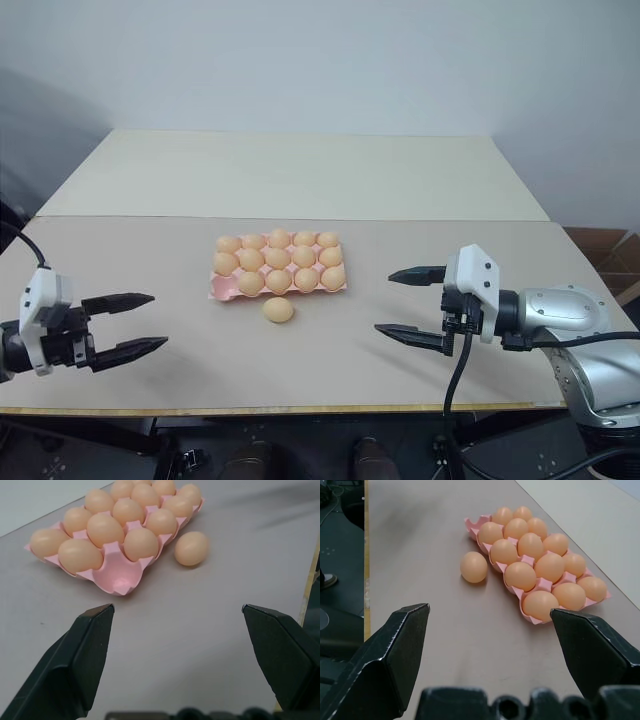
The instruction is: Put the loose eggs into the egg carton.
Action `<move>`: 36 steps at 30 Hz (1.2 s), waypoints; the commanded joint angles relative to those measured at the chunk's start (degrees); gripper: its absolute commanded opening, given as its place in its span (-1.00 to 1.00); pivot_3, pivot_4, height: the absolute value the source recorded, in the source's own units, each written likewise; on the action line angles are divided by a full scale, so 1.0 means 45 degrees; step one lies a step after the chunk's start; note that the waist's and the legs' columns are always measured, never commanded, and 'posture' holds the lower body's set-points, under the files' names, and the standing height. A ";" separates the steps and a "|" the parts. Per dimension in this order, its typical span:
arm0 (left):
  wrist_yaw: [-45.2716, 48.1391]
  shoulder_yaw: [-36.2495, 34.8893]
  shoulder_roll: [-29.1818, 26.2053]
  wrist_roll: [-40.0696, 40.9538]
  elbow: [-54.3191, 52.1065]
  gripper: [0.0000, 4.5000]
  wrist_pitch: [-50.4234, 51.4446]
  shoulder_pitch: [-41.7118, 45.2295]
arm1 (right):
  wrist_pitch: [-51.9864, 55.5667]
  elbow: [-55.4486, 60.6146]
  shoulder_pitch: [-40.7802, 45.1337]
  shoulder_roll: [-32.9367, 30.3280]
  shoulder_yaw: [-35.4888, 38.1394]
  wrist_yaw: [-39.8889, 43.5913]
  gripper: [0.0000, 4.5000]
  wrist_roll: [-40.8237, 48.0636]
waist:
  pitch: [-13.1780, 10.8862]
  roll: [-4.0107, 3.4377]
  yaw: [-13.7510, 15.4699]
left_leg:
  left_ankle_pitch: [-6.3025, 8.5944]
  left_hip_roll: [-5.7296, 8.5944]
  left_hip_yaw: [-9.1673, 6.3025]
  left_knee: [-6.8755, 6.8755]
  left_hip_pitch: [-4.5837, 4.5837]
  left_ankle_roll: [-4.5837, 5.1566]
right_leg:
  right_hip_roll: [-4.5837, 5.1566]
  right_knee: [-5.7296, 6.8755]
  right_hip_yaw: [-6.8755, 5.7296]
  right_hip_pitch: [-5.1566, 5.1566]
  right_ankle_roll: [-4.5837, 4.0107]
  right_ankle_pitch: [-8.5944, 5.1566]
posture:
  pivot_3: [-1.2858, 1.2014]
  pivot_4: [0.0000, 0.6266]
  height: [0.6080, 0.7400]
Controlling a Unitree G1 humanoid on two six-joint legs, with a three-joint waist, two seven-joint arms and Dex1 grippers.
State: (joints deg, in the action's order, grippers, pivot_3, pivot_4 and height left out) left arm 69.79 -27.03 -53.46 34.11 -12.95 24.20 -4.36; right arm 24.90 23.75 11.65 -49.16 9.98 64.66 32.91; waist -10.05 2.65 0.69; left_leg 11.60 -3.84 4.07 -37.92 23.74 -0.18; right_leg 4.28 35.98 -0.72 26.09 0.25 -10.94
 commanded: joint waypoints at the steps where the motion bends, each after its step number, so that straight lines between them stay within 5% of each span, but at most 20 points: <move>1: -0.0218 0.0951 -0.0028 -0.0049 -0.0441 0.98 -0.0186 0.1119 | -0.0079 0.0270 0.0051 -0.0180 0.0408 -0.0040 1.00 0.0281 | 0.0000 0.0000 0.0060 | 0.0000 0.0002 -0.0001 0.0000 0.0000 0.0000 | 0.0001 0.0000 0.0000 -0.0003 0.0000 0.0000 | 0.03 -0.52 1.00; 11: -0.1562 0.5265 0.2283 -0.1412 -0.0478 0.98 -0.0412 0.4004 | -0.0004 0.0618 -0.0213 -0.0199 0.0574 -0.0383 1.00 0.0317 | 0.0002 0.0004 -0.0002 | -0.0002 0.0007 0.0001 0.0000 0.0005 0.0003 | -0.0014 -0.0002 0.0012 -0.0011 0.0078 0.0050 | 0.03 -0.52 1.00; 18: -0.0597 0.7941 0.3436 -0.3293 0.2427 0.98 -0.1758 0.6805 | 0.0077 0.0873 -0.0341 -0.0186 0.0677 -0.0644 1.00 0.0378 | 0.0002 0.0005 0.0002 | -0.0002 0.0017 -0.0004 -0.0001 -0.0006 0.0004 | -0.0016 0.0000 0.0017 -0.0025 0.0078 0.0050 | 0.03 -0.52 1.00; 26: 0.0826 0.8763 0.3942 -0.4054 0.4891 0.98 -0.3015 0.8244 | 0.0222 0.1487 -0.1012 -0.0225 0.1119 -0.1083 1.00 0.0566 | 0.0002 0.0005 -0.0007 | -0.0003 0.0017 -0.0017 -0.0003 0.0002 0.0006 | -0.0019 0.0000 0.0012 -0.0022 0.0082 0.0052 | 0.03 -0.52 1.00; 36: 0.1231 0.8887 0.4046 -0.4418 0.5142 0.98 -0.3251 0.8044 | 0.0117 0.1535 -0.1185 -0.0377 0.1196 -0.1289 1.00 0.0613 | 0.0002 0.0005 -0.0010 | -0.0003 0.0017 -0.0020 -0.0012 0.0004 0.0006 | -0.0018 0.0004 0.0013 -0.0024 0.0083 0.0052 | 0.03 -0.52 1.00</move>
State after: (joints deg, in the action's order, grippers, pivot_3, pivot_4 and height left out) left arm 74.98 13.12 -35.12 14.56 10.63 10.49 31.68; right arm 25.69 29.19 6.02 -50.01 13.08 58.95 34.67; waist -10.04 2.67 0.65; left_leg 11.59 -3.76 3.98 -37.98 23.75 -0.16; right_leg 4.19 36.00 -0.66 25.98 0.63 -10.71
